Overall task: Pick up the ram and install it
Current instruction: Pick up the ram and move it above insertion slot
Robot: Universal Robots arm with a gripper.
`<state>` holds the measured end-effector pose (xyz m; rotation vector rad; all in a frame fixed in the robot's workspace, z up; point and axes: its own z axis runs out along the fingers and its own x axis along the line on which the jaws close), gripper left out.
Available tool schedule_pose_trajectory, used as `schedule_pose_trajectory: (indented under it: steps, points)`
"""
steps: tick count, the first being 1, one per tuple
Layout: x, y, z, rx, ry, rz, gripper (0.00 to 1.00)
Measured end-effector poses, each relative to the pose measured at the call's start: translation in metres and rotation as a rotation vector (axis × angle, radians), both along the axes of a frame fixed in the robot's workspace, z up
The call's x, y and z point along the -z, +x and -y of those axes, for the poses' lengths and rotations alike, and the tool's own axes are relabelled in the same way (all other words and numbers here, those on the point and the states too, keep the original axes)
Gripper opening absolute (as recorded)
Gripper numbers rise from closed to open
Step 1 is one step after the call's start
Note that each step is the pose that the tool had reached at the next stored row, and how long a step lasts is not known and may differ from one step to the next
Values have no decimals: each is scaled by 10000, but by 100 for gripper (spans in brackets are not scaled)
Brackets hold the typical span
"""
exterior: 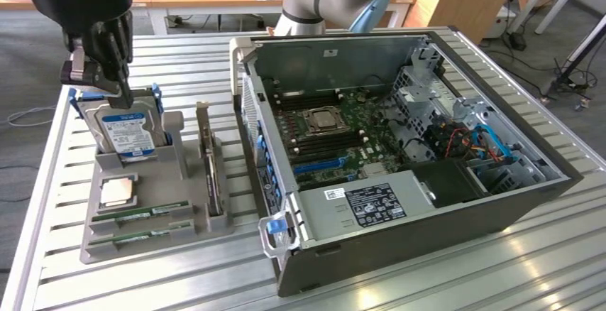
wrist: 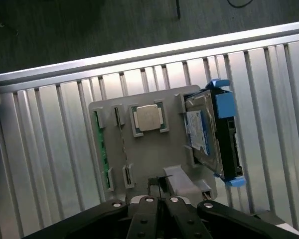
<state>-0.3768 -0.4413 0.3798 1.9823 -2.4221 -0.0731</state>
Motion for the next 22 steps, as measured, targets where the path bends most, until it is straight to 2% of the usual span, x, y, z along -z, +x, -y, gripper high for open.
schedule_pose_trajectory:
  steps: [9,22]
  points:
    - [2,0,0,-1219,0,-1,11]
    - [2,0,0,-1280,0,0,11]
